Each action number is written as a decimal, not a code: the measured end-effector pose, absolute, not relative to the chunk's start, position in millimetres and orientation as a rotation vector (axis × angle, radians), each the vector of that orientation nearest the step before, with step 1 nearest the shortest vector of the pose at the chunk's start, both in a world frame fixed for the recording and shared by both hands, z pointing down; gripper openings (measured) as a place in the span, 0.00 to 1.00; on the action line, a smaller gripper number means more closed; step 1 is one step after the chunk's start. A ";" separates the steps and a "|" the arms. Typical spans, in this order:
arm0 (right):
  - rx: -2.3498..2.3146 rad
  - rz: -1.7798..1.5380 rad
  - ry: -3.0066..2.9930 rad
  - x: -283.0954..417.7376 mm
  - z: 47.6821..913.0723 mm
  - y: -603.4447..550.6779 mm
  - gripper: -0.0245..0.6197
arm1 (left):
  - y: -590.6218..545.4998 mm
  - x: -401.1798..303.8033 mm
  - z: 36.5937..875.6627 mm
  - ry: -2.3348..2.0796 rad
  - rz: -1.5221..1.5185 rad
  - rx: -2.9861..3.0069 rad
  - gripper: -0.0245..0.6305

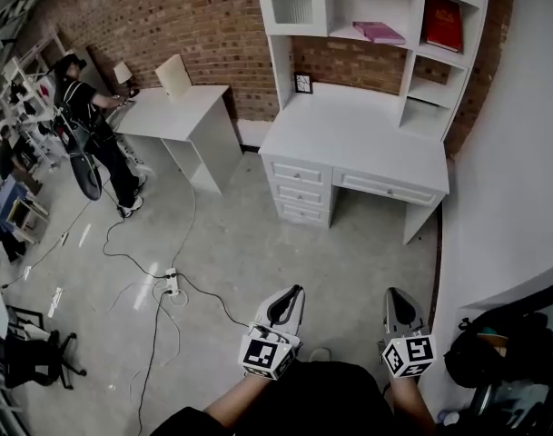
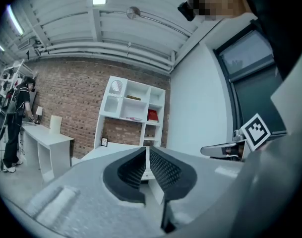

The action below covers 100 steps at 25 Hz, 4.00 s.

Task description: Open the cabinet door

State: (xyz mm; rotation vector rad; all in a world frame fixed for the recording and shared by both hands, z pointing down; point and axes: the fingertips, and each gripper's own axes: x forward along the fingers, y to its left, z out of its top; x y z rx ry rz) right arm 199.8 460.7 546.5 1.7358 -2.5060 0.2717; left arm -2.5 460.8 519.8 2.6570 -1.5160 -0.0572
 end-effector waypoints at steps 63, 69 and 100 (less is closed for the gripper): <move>1.808 0.354 -2.209 138.7 575.2 174.5 0.67 | 164.2 -96.7 555.9 -1.470 0.005 2.583 0.58; 1.764 0.339 -2.195 101.3 574.4 108.9 0.67 | 89.5 -125.8 551.6 -1.450 -0.004 2.590 0.58; 1.781 0.423 -2.087 54.3 604.7 -9.5 0.67 | -49.4 -187.8 579.4 -1.420 0.026 2.552 0.58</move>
